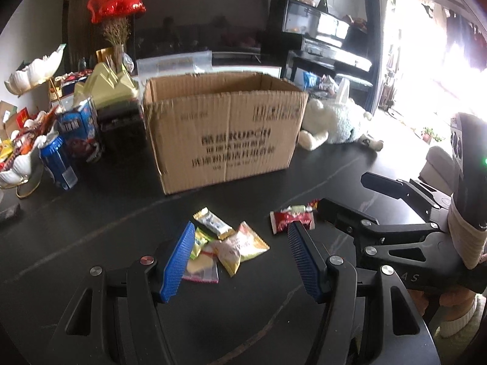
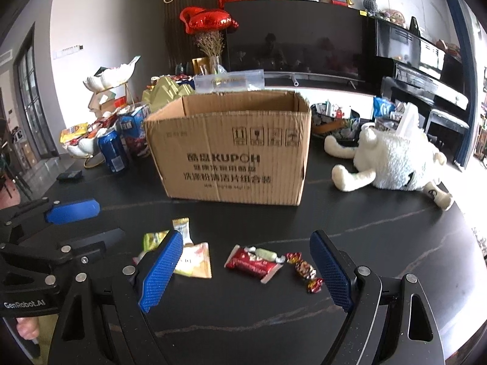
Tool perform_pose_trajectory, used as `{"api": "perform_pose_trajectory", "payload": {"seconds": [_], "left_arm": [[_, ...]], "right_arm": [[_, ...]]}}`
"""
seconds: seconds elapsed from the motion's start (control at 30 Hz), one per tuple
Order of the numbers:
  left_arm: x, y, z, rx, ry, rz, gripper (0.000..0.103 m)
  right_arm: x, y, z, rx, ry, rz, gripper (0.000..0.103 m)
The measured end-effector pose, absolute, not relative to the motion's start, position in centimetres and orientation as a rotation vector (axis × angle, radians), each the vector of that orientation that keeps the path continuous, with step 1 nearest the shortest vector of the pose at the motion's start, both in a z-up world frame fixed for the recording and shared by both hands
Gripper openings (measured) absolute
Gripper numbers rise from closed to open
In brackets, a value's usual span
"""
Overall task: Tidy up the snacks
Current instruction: 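Move both tools back toward the remaining snacks on the table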
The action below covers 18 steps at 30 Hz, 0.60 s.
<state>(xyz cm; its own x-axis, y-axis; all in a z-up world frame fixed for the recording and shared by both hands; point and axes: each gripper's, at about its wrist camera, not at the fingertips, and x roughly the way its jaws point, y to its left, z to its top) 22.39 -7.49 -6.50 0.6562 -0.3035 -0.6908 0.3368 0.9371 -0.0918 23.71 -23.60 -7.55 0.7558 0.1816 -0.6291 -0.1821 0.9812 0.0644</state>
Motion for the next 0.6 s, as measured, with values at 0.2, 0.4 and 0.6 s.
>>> {"api": "perform_pose_trajectory", "payload": {"seconds": [0.2,0.4,0.6], "left_arm": [[23.0,-7.6,-8.8,0.036,0.822,-0.367,0.063],[24.0,-7.7,-10.9,0.023,0.869,-0.38,0.062],[24.8,-7.7,-12.5,0.003,0.897,-0.389,0.061]], "right_arm": [[24.5,-23.6,-9.8,0.021,0.741,0.216,0.086],[25.3,-23.9,-11.5,0.026,0.78,0.215,0.086],[26.1,-24.0,-12.9,0.039,0.819,0.217,0.086]]}}
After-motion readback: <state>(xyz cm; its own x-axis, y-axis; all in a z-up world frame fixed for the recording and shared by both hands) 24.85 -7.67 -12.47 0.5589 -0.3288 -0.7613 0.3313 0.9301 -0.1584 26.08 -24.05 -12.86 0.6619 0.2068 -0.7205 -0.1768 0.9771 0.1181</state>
